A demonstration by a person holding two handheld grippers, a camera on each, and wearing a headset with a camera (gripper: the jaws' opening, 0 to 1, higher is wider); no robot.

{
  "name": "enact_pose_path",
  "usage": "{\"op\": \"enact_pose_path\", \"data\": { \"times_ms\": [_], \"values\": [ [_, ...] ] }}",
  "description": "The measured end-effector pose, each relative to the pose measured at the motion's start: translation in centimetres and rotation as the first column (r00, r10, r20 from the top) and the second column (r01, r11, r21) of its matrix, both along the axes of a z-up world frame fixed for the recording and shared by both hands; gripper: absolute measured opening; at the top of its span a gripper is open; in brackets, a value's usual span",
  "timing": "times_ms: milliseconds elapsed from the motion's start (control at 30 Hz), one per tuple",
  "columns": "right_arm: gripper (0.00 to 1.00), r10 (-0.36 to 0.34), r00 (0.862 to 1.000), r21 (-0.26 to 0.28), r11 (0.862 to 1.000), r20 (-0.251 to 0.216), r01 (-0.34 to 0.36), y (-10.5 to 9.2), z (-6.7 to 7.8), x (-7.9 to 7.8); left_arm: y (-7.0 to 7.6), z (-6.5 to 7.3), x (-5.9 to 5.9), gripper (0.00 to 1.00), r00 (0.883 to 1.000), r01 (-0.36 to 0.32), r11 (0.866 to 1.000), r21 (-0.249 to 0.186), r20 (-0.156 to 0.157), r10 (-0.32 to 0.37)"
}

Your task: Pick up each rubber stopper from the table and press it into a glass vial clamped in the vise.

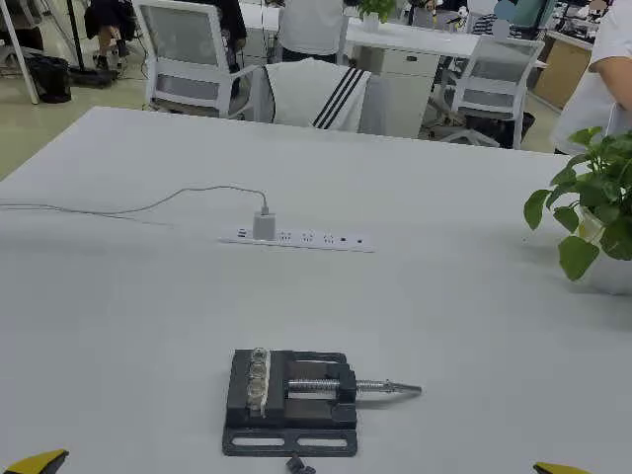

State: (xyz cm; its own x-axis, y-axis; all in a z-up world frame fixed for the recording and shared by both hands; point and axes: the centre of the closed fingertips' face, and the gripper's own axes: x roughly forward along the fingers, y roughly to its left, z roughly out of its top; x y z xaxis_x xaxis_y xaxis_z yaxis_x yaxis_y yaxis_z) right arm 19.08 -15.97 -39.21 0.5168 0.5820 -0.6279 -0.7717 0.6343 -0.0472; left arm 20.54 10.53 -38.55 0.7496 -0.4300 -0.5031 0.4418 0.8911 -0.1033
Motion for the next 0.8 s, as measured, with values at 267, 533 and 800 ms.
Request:
{"op": "enact_pose_path", "data": {
  "times_ms": [267,533,800],
  "values": [
    [0.95,-0.012,1.0,-0.008,1.0,-0.005,0.012,0.2,-0.3,0.2,-0.1,-0.1,0.2,0.99,1.0,0.003,1.0,-0.006,0.001,-0.003],
    [0.94,-0.042,0.999,0.0,0.999,-0.004,0.042,0.6,-0.4,0.3,0.0,-0.2,0.3,0.99,1.0,0.022,1.0,-0.005,0.0,-0.022],
    [0.92,-0.044,0.999,0.01,0.999,0.003,0.044,1.6,-0.9,0.8,0.4,-0.2,0.3,0.98,0.999,0.042,0.999,0.015,-0.006,-0.042]
  ]
}}
